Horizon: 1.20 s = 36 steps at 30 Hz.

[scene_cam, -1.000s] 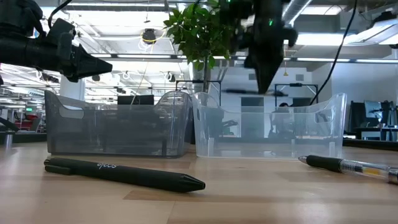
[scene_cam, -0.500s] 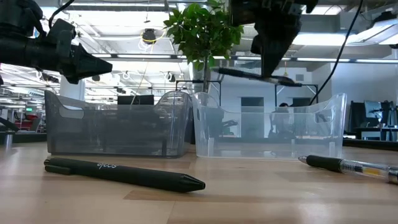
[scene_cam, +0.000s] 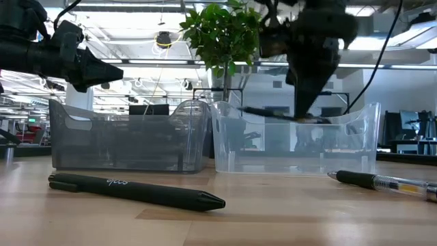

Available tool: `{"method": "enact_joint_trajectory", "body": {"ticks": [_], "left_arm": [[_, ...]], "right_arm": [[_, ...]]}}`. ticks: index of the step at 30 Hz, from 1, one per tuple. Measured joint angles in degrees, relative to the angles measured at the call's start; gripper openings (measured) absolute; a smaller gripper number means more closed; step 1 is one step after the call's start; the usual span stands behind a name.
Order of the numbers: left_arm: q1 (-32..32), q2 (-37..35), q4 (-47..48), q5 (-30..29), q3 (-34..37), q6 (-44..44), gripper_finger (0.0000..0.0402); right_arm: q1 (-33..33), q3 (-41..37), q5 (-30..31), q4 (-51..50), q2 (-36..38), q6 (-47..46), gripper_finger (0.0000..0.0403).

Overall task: Sort pens & pencils
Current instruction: Put the top right black pen into the transparent bin

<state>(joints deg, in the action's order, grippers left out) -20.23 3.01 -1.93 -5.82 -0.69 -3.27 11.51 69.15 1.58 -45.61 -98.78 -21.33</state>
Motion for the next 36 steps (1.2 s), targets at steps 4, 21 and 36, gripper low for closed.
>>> {"method": "enact_joint_trajectory", "body": {"ticks": [4,21,36], "left_arm": [[0.0,0.0,0.0,0.0,0.0,0.0,0.0094],[0.0,0.0,0.0,0.0,0.0,0.0,0.0094],[0.0,0.0,0.0,0.0,0.0,0.0,0.0094]], "right_arm": [[0.0,-2.3,0.0,2.3,0.0,-0.8,0.0054],[0.0,-4.8,0.0,6.1,0.0,-1.2,0.0054],[-0.4,-4.8,-0.1,6.0,0.0,-1.2,0.0088]]}}
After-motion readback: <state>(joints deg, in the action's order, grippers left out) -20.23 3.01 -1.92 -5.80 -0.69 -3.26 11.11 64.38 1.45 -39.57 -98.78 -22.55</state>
